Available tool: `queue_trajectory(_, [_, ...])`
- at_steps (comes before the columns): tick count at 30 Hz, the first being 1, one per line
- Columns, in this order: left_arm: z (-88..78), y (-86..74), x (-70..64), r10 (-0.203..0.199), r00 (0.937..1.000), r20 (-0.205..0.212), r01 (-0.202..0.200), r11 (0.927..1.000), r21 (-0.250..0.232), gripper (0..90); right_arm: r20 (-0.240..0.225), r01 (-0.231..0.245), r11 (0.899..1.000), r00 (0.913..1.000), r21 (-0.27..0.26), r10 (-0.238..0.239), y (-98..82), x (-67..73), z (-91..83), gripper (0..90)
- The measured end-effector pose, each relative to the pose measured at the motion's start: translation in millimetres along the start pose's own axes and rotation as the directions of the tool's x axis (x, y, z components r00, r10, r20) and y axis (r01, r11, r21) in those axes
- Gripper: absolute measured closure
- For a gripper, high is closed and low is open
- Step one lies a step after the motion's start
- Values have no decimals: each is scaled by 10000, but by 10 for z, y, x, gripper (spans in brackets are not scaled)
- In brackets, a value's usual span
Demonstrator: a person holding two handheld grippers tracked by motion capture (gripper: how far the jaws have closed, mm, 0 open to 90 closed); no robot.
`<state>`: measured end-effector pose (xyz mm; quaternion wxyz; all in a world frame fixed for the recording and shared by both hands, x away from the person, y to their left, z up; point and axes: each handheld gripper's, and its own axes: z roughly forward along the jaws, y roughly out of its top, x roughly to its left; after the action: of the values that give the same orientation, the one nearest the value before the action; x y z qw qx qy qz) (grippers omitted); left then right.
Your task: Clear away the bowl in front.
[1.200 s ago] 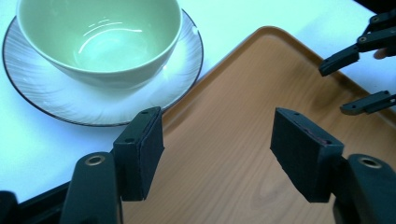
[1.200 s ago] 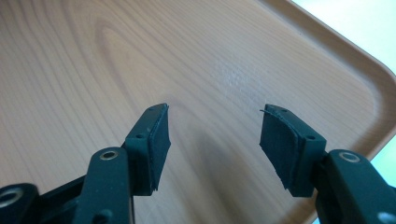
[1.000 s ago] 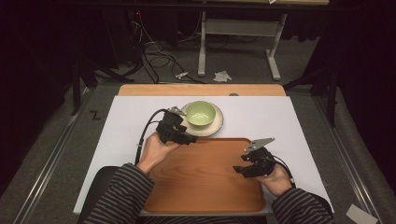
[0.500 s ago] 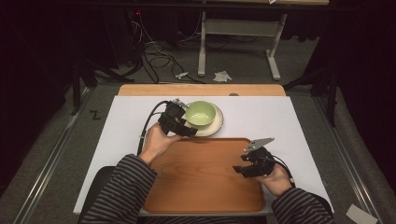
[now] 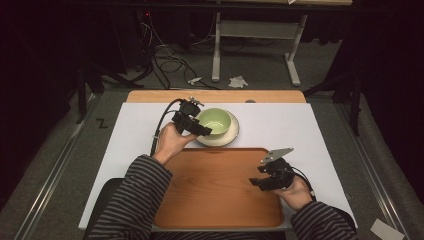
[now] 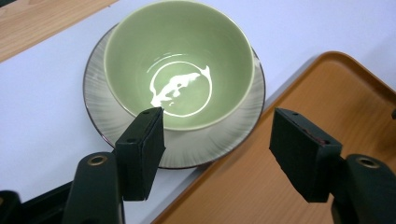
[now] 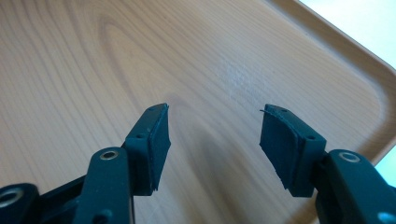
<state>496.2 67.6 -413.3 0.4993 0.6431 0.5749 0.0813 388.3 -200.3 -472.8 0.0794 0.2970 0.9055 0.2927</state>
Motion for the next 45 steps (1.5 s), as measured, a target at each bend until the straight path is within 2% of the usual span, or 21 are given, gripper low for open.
queue_trajectory(11, [190, 149, 83, -29, 9981, -614, 43, 9997, 231, 363, 12, -20, 10000, 10000, 66, 20, 3, 8, 12, 441])
queue_trajectory(16, [297, 183, 130, -194, 9954, -943, 214, 9996, 202, 359, 10, 74, 9999, 10000, 93, -74, 4, 14, 16, 441])
queue_trajectory(17, [326, 211, 156, -111, 9948, -1012, 150, 9992, 377, 359, 25, 51, 9999, 10000, 101, -51, 4, 19, 14, 441])
queue_trajectory(21, [384, 252, 170, -75, 9930, -1177, 132, 9988, 478, 357, 2, 64, 9999, 10000, 98, -64, 4, 13, 17, 441])
queue_trajectory(27, [537, 305, 197, -38, 9874, -1581, 155, 9972, 727, 362, 14, 37, 9999, 10000, 112, -37, 7, 26, 16, 441])
queue_trajectory(30, [650, 314, 234, 2, 9826, -1855, 174, 9955, 931, 367, -23, 64, 9999, 10000, 108, -64, 7, 21, 19, 441])
queue_trajectory(35, [738, 305, 272, -46, 9781, -2079, 254, 9949, 972, 401, -39, 108, 9998, 9999, 147, -108, 8, 22, 20, 443])
queue_trajectory(36, [749, 305, 283, -91, 9783, -2068, 295, 9950, 956, 401, -37, 111, 9998, 9999, 157, -111, 8, 27, 21, 443])
queue_trajectory(37, [784, 307, 312, -303, 9775, -2086, 504, 9945, 918, 408, -49, 142, 9998, 9999, 149, -141, 9, 39, 22, 443])
queue_trajectory(38, [784, 307, 312, -303, 9775, -2086, 504, 9945, 918, 412, -67, 176, 9997, 9998, 157, -175, 9, 39, 23, 443])
queue_trajectory(39, [824, 301, 341, -420, 9751, -2178, 635, 9937, 926, 413, -61, 191, 9996, 9998, 195, -189, 10, 39, 24, 443])
queue_trajectory(45, [922, 261, 416, -616, 9696, -2368, 903, 9896, 1122, 458, -112, 218, 9996, 9997, 199, -216, 10, 44, 31, 443])
